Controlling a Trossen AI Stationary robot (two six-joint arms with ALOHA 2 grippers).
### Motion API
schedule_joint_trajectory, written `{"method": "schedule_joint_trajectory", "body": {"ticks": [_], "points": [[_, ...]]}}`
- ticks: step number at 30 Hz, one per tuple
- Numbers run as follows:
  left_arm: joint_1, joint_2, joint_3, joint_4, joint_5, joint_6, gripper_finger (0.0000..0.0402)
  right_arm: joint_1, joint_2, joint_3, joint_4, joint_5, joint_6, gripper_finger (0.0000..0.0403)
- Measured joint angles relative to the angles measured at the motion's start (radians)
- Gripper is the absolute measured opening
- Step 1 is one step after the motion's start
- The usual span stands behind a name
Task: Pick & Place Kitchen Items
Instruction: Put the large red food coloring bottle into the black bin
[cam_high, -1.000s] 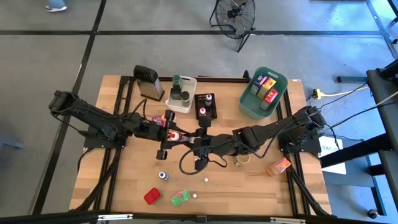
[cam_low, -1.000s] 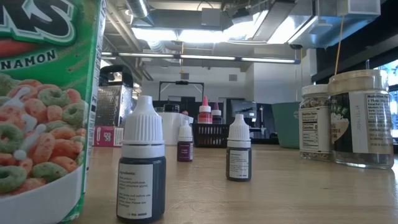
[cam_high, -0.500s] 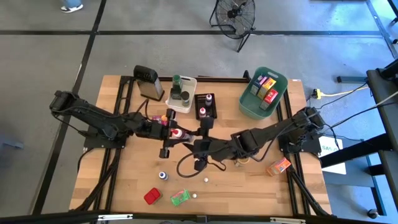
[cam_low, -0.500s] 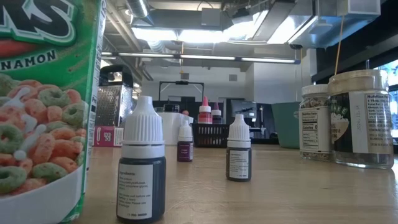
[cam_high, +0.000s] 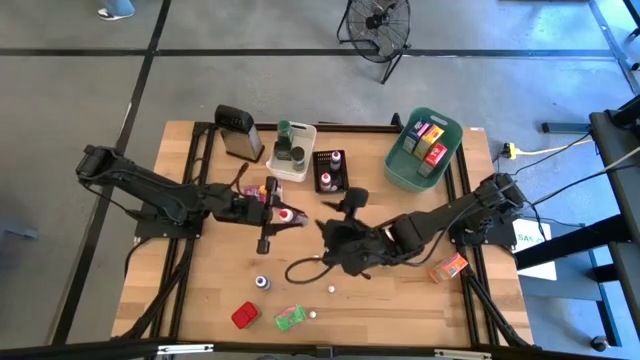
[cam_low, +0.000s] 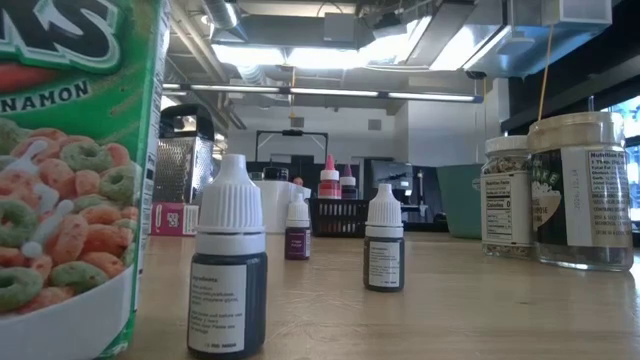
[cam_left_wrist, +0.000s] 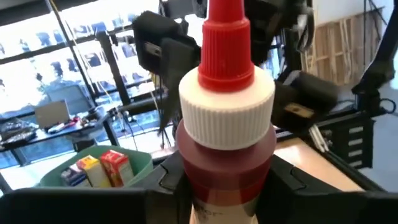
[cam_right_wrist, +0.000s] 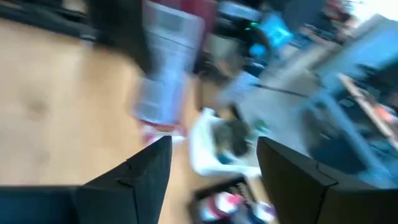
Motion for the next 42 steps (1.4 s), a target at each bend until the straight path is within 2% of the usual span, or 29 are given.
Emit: {"method": "schedule_joint_trajectory", "body": {"ticks": [3, 11, 19, 30, 38, 42], "points": [[-0.006, -0.02, 0.002, -0.042, -0.006, -0.007, 0.0102, 0.007, -0.01, 0.003, -0.005, 0.054, 0.022, 0.0236], [-0.005, -0.015, 0.001, -0.139, -0.139, -0.019, 0.0099, 0.011, -0.019, 0.004, 0.123, 0.018, -0.075, 0.0236], [-0.003, -0.015, 0.001, -0.149, -0.165, -0.019, 0.0099, -0.022, -0.02, 0.004, 0.309, -0.215, -0.19, 0.0236], [0.002, 0.019, 0.001, -0.132, -0.165, -0.013, 0.0099, -0.152, -0.011, 0.004, 0.36, -0.531, -0.169, 0.0236], [0.019, 0.03, 0.001, -0.117, -0.162, -0.011, 0.0095, -0.183, 0.024, 0.005, 0.349, -0.541, -0.188, 0.0235], [0.019, 0.03, 0.001, -0.115, -0.155, -0.011, 0.0095, -0.182, 0.024, 0.005, 0.35, -0.54, -0.194, 0.0222]]}}
